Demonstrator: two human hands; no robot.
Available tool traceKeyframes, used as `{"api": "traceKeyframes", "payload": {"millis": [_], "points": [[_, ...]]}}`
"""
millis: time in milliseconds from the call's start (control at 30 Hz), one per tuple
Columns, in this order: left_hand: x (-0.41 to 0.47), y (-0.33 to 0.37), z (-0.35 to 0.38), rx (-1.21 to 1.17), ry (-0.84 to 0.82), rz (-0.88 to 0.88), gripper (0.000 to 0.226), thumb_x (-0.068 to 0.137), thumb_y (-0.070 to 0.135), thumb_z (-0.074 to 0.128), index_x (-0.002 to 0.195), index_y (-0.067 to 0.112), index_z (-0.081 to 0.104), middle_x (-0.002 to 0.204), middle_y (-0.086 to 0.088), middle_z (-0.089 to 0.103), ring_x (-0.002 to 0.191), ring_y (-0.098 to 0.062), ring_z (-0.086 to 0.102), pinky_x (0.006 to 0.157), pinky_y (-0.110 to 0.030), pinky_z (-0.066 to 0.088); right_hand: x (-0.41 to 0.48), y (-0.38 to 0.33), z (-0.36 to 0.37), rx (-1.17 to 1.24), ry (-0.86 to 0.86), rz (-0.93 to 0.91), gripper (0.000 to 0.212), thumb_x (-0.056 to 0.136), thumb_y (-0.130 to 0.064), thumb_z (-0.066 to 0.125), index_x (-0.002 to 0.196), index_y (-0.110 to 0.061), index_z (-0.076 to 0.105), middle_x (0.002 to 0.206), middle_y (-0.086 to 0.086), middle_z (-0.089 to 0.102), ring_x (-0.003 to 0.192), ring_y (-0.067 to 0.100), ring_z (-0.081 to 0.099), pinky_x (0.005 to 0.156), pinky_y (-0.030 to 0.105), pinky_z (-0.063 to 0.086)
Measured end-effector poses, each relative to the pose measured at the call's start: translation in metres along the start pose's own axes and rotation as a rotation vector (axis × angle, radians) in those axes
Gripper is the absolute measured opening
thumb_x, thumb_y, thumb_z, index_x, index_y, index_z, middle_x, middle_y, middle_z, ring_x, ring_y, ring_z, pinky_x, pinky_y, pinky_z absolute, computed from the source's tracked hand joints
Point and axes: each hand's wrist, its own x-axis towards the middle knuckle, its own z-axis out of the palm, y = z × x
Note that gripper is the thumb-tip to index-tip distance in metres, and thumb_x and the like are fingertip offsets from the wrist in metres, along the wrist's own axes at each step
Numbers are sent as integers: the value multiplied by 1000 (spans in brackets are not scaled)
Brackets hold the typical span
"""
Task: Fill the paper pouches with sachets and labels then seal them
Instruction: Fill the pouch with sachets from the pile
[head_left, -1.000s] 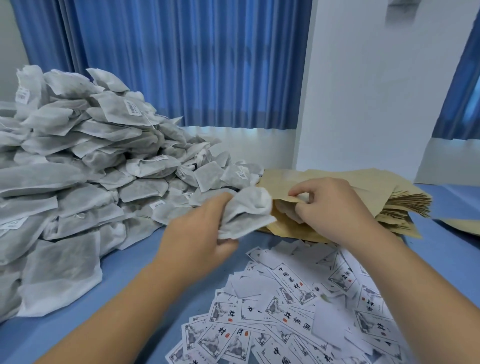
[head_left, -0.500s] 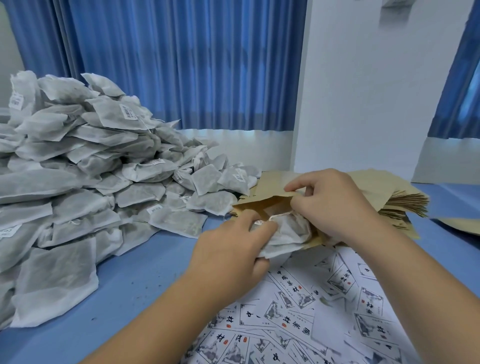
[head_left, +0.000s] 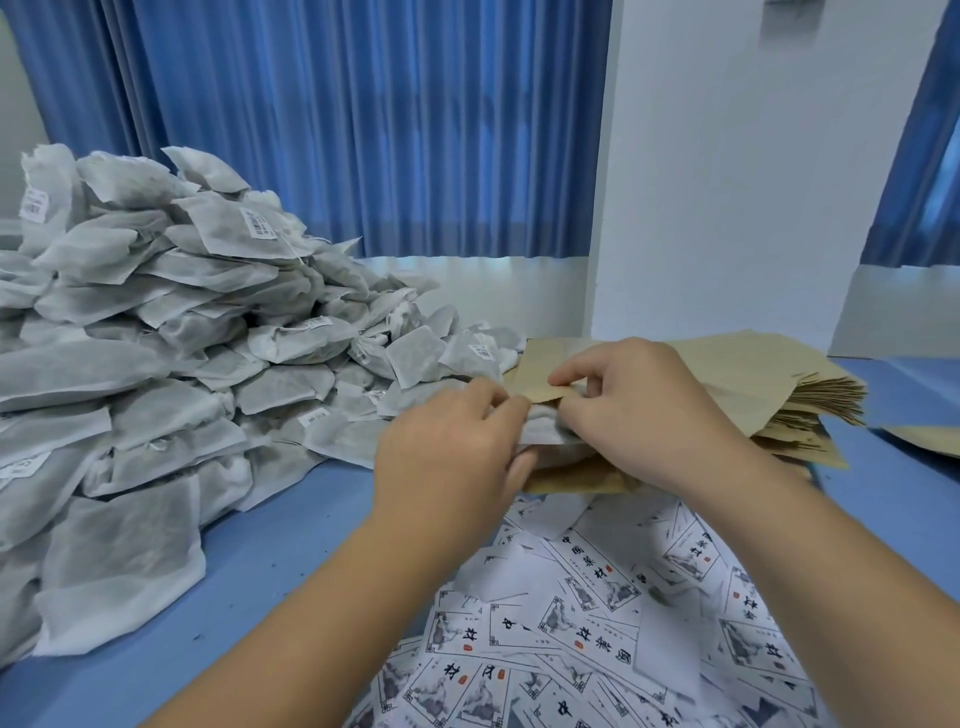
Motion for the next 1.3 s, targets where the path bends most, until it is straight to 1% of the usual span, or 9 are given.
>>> {"api": "traceKeyframes", "payload": {"millis": [200,367,567,700,833,967,1067,1133,1300], "points": [[2,0,-1,-123,-35,-48,24,78,34,62,86,12,65,86,-5,61,48,-27,54,34,-30,42,-1,-4,-4,54,34,11,19,79,-16,60,83,-28,74,49,-30,52,55,-7,51,53,5,38],[1,2,8,-343,-130,-56,15,85,17,67,96,8,64,98,-8,57,77,-33,59,61,-41,50,-1,-6,-1,49,55,12,18,80,-17,60,86,-24,75,45,-22,49,49,-2,49,51,6,39],[5,9,18,-594,-306,-40,13,90,10,48,82,14,56,81,6,54,75,-9,47,65,-12,35,-1,-9,-1,65,39,-11,20,81,-17,57,90,-23,74,44,-29,48,50,-4,51,50,7,39],[0,6,20,-620,-471,-101,18,99,27,40,92,21,55,91,8,57,86,-13,54,77,-34,46,-1,-8,1,61,30,-20,22,81,-17,57,93,-23,75,46,-34,47,51,-8,49,49,8,34],[-6,-8,19,-449,-246,42,35,97,35,33,109,23,64,99,10,65,91,-13,59,76,-34,49,-1,-2,2,22,96,20,23,79,-18,58,87,-32,75,47,-19,47,57,2,47,53,15,35],[-13,-42,25,-395,20,-129,34,89,30,39,82,14,68,79,4,66,76,-20,61,68,-36,49,-1,6,1,-8,121,65,28,78,-17,56,73,-42,66,57,-15,50,62,11,51,52,22,37],[-27,-90,50,-111,-257,-243,32,93,32,49,117,18,64,117,-1,60,107,-24,56,89,-36,44,0,11,5,-36,98,80,28,81,-17,56,94,-34,73,59,-15,46,59,9,45,53,22,34],[-40,-115,67,-14,-551,-345,49,96,47,42,141,26,42,147,3,37,134,-20,36,105,-37,33,0,14,7,-38,93,76,29,82,-17,56,100,-32,73,60,-15,44,58,5,41,52,21,32],[-43,-125,87,102,-662,-392,55,94,59,29,142,32,29,151,5,29,132,-23,31,102,-41,36,1,18,8,-30,77,87,30,82,-18,56,103,-33,72,59,-17,42,57,2,41,51,17,30]]}}
